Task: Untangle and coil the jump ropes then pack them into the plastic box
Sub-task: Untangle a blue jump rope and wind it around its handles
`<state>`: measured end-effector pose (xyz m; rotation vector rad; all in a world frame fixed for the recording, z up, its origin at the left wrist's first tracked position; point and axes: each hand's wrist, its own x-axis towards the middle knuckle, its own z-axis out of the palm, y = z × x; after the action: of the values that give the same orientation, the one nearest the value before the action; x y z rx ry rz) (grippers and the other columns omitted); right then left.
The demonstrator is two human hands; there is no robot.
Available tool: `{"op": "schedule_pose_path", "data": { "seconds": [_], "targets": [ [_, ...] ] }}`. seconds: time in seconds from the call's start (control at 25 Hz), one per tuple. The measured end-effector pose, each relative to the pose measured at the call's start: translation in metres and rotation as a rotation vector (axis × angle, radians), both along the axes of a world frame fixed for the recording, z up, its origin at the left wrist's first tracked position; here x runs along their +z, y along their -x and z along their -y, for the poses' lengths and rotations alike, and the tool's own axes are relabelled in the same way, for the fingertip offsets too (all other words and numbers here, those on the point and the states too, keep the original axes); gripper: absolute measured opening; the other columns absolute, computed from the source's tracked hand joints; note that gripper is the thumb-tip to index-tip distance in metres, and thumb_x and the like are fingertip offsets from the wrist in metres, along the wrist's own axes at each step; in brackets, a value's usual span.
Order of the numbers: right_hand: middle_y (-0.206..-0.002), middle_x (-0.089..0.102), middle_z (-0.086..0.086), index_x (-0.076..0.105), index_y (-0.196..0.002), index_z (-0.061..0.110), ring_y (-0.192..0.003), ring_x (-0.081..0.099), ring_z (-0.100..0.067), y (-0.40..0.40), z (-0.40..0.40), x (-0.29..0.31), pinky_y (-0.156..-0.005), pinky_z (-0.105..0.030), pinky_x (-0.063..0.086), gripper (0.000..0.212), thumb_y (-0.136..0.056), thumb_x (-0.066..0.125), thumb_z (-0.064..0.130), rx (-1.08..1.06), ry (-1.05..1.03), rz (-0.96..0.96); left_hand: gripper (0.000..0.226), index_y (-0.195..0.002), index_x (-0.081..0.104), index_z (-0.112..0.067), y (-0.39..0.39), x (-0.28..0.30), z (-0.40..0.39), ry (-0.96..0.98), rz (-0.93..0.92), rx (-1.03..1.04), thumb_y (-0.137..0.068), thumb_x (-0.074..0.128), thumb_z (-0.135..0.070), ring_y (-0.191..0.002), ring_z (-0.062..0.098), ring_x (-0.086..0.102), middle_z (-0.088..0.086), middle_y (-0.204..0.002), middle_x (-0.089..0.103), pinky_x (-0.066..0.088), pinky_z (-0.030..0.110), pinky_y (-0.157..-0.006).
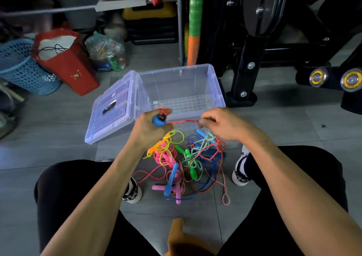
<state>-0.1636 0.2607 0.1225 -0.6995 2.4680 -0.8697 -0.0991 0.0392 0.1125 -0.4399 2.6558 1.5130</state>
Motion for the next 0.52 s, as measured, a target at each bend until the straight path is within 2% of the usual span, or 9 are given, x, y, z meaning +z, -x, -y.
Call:
{"op": "schedule_pose_path", "data": {
  "seconds": [0.04, 0.08, 0.16, 0.24, 0.32, 0.36, 0.4, 0.48, 0.52],
  "targets": [
    [-0.057, 0.053, 0.012, 0.071, -0.086, 0.017, -0.050, 0.045, -0.001, -0.003, 0.006, 0.001, -0.048, -0.016, 0.030, 0.021, -0.098, 0.054, 0.023, 0.034, 0.006, 0.003, 0.023, -0.103, 0.073, -0.022, -0.002, 0.004, -0.010, -0.006, -0.004, -0.109, -0.080, 0.078, -0.019, -0.050, 0.004, 0.053, -0.009, -0.079, 0.065, 0.051, 0.023, -0.061],
    [-0.059, 0.053, 0.010, 0.070, -0.085, 0.018, -0.051, 0.045, 0.000, -0.006, 0.012, 0.001, -0.048, -0.016, 0.030, 0.021, -0.098, 0.054, 0.024, 0.061, 0.026, 0.004, 0.014, -0.094, 0.073, -0.016, -0.005, 0.008, -0.021, -0.038, 0.006, -0.195, -0.082, 0.076, -0.021, -0.047, 0.005, 0.052, -0.007, -0.070, 0.062, 0.048, 0.023, -0.056],
    [-0.060, 0.057, 0.007, 0.068, -0.081, 0.020, -0.051, 0.043, -0.004, -0.009, 0.019, -0.001, -0.050, -0.022, 0.031, 0.022, -0.097, 0.055, 0.025, 0.063, 0.082, 0.003, 0.025, -0.069, 0.061, -0.007, -0.006, 0.008, -0.031, -0.145, 0.033, -0.208, -0.085, 0.073, -0.022, -0.043, 0.017, 0.046, 0.003, -0.055, 0.051, 0.040, 0.024, -0.048],
    [-0.055, 0.057, 0.013, 0.064, -0.073, 0.025, -0.049, 0.043, -0.002, -0.004, 0.013, -0.002, -0.052, -0.025, 0.033, 0.025, -0.096, 0.057, 0.026, 0.008, 0.101, 0.019, 0.026, -0.064, 0.056, -0.009, 0.001, 0.006, -0.024, -0.318, 0.024, 0.047, -0.086, 0.069, -0.013, -0.039, 0.018, 0.040, 0.008, -0.051, 0.044, 0.035, 0.023, -0.043],
    [-0.055, 0.056, 0.015, 0.063, -0.072, 0.026, -0.049, 0.044, -0.001, 0.003, 0.000, -0.004, -0.055, -0.026, 0.035, 0.025, -0.096, 0.057, 0.024, -0.038, 0.056, 0.031, 0.016, -0.070, 0.059, -0.009, 0.011, 0.003, 0.002, -0.492, 0.015, 0.432, -0.085, 0.067, -0.007, -0.035, 0.015, 0.039, 0.004, -0.049, 0.046, 0.033, 0.024, -0.043],
    [-0.056, 0.056, 0.014, 0.064, -0.074, 0.024, -0.051, 0.045, -0.003, 0.005, -0.006, -0.005, -0.056, -0.026, 0.036, 0.024, -0.097, 0.056, 0.023, -0.058, 0.034, 0.019, 0.013, -0.072, 0.061, -0.009, 0.014, -0.002, 0.015, -0.495, 0.027, 0.549, -0.083, 0.067, -0.009, -0.034, 0.015, 0.040, 0.002, -0.048, 0.049, 0.034, 0.025, -0.044],
    [-0.056, 0.054, 0.014, 0.065, -0.077, 0.021, -0.052, 0.044, -0.005, 0.006, -0.010, -0.006, -0.056, -0.027, 0.035, 0.024, -0.098, 0.054, 0.023, -0.076, 0.029, 0.000, 0.009, -0.075, 0.063, -0.009, 0.014, -0.005, 0.024, -0.367, 0.059, 0.555, -0.082, 0.069, -0.013, -0.034, 0.015, 0.042, 0.001, -0.049, 0.052, 0.037, 0.027, -0.045],
    [-0.053, 0.052, 0.013, 0.066, -0.081, 0.018, -0.050, 0.041, -0.004, 0.005, -0.009, -0.005, -0.054, -0.028, 0.033, 0.024, -0.099, 0.052, 0.025, -0.075, 0.069, -0.026, 0.012, -0.089, 0.069, -0.013, 0.010, -0.005, 0.023, -0.017, 0.098, 0.336, -0.082, 0.072, -0.022, -0.040, 0.017, 0.050, 0.001, -0.061, 0.061, 0.046, 0.029, -0.049],
    [-0.053, 0.053, 0.016, 0.066, -0.082, 0.019, -0.049, 0.040, -0.004, 0.003, -0.005, -0.004, -0.053, -0.027, 0.032, 0.023, -0.099, 0.052, 0.026, -0.051, 0.092, -0.029, 0.016, -0.098, 0.070, -0.016, 0.008, -0.003, 0.015, -0.002, 0.070, 0.211, -0.083, 0.072, -0.023, -0.043, 0.017, 0.052, -0.001, -0.071, 0.066, 0.049, 0.029, -0.050]
  ]
}}
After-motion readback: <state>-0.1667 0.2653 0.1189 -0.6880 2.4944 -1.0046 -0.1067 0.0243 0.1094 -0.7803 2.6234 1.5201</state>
